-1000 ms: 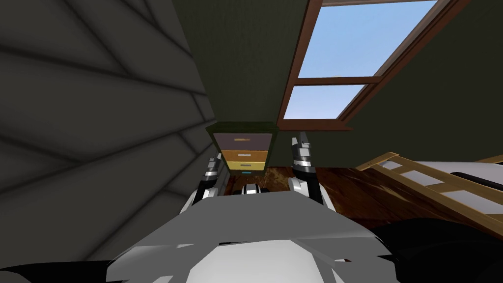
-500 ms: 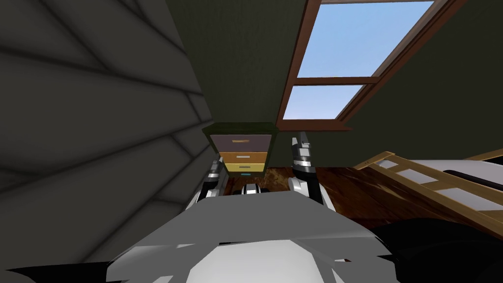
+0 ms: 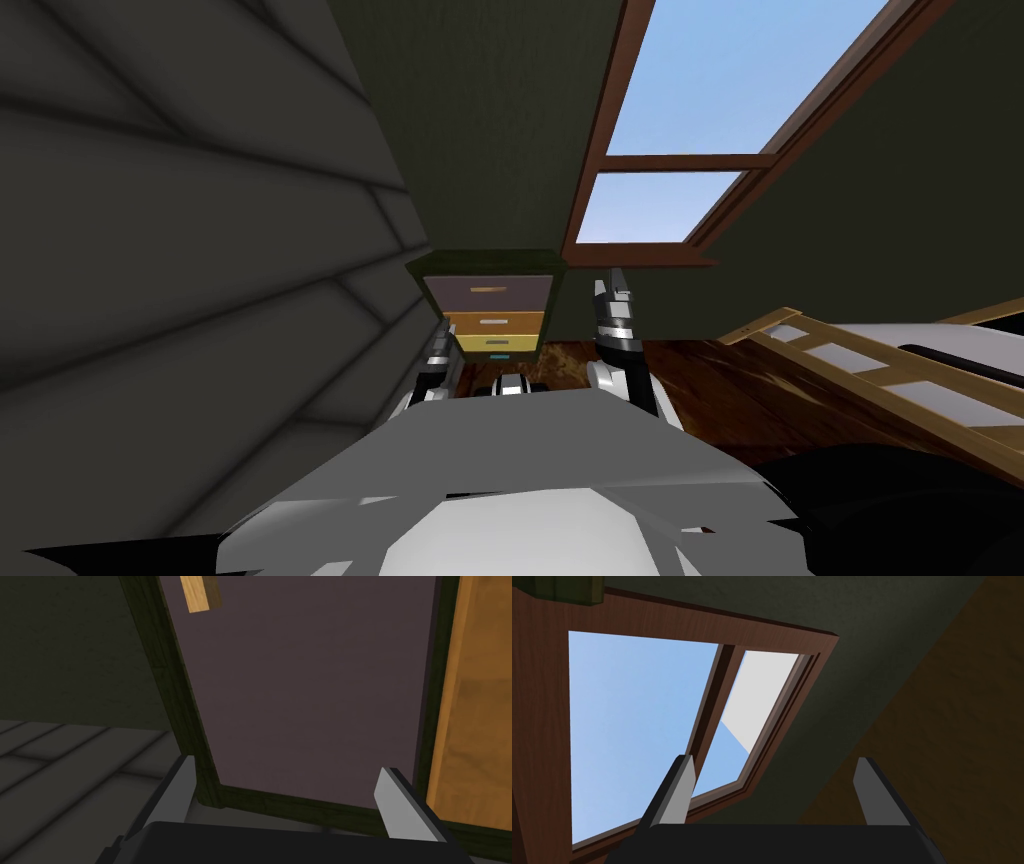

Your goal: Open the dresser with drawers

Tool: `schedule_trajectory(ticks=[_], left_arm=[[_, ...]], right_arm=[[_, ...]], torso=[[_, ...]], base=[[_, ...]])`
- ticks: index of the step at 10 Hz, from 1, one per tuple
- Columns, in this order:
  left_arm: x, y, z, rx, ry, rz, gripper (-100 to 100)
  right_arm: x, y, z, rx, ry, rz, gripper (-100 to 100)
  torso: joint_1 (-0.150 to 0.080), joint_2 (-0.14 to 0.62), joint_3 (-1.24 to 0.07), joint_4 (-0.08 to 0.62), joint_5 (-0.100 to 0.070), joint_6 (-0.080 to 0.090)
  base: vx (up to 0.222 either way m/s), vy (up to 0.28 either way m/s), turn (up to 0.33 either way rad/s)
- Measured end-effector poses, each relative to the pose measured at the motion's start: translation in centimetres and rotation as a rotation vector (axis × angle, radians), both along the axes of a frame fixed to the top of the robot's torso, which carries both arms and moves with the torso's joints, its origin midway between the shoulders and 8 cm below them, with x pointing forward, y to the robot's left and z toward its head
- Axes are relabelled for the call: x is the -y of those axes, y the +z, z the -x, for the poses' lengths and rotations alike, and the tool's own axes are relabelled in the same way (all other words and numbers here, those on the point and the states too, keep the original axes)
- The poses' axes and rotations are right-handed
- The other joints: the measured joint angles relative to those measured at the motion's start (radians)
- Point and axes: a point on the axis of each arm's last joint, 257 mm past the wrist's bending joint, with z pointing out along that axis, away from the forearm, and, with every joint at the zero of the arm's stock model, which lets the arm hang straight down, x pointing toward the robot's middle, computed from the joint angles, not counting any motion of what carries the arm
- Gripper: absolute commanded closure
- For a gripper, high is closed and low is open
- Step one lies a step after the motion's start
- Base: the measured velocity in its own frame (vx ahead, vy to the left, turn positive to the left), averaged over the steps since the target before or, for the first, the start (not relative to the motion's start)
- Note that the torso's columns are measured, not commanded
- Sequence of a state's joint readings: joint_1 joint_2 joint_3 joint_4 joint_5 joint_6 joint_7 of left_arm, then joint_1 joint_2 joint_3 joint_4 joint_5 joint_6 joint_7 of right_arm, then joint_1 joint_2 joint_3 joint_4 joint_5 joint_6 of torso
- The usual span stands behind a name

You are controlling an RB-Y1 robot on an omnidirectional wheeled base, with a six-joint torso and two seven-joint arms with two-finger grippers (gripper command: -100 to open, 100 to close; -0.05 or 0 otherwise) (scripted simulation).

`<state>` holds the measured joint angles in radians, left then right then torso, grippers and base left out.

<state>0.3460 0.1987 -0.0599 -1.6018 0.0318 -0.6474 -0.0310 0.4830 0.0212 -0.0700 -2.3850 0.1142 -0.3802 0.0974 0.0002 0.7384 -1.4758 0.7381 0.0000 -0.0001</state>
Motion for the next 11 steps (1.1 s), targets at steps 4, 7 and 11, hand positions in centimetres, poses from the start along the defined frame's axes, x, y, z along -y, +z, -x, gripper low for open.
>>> schedule_trajectory(ticks=[4,7,11], left_arm=[[-0.1,-2.7,0.0,-0.038,0.003,0.007,-100],[-0.2,-5.2,-0.1,-0.070,0.005,0.015,-100],[0.3,-8.9,0.1,-0.122,0.009,0.037,-100]], right_arm=[[0.0,0.0,0.0,0.000,0.000,0.000,0],[0.0,0.0,0.0,0.000,0.000,0.000,0],[0.0,0.0,0.0,0.000,0.000,0.000,0]], torso=[[0.000,0.000,0.000,0.000,0.000,0.000],[0.000,0.000,0.000,0.000,0.000,0.000],[0.000,-0.001,-0.001,0.000,0.000,0.000]], base=[[0.037,-0.006,-0.021],[0.045,-0.004,-0.027],[0.058,-0.003,-0.037]])
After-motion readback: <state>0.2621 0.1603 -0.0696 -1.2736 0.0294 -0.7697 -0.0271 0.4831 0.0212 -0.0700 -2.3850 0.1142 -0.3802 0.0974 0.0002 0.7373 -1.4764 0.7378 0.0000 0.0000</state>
